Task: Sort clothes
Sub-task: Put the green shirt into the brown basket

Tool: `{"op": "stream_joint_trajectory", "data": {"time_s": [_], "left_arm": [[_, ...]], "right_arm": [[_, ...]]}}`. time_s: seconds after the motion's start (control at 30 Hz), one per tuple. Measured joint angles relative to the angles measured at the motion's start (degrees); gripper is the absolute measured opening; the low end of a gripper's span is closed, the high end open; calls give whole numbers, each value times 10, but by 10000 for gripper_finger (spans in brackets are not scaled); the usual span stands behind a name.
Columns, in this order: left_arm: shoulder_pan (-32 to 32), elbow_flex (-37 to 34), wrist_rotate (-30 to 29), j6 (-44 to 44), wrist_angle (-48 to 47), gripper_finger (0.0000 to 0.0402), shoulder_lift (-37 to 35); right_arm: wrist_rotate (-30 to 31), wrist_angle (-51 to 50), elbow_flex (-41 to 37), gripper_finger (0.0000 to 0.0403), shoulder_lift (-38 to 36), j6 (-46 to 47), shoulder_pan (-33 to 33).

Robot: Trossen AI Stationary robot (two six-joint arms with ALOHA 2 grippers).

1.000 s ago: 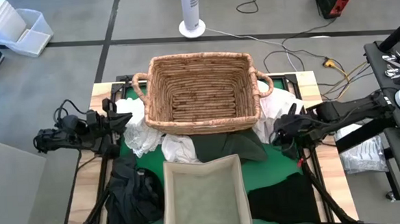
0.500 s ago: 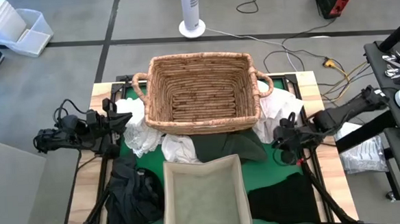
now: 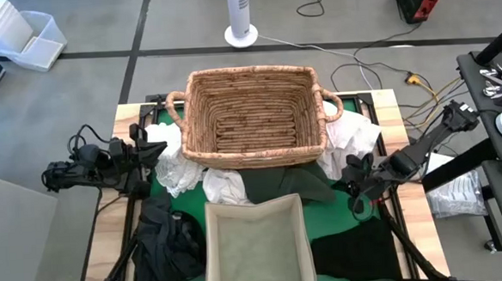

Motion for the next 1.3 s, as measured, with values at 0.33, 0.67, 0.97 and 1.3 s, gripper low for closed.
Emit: {"op": "stream_joint_trajectory", "data": {"time_s": [0.33,0.67,0.97,1.3], "left_arm": [[0,0,0,0,4,0,0],[0,0,-3,0,4,0,0],[0,0,-4,2,4,0,0],[0,0,-5,2,4,0,0]], "right_arm": [[18,34,-5,13,23,-25,0],[33,41,-5,13,40,-55,-2],[46,98,-6,79,98,-49,-2],[71,116,-6,198,150,-49,-3]]}}
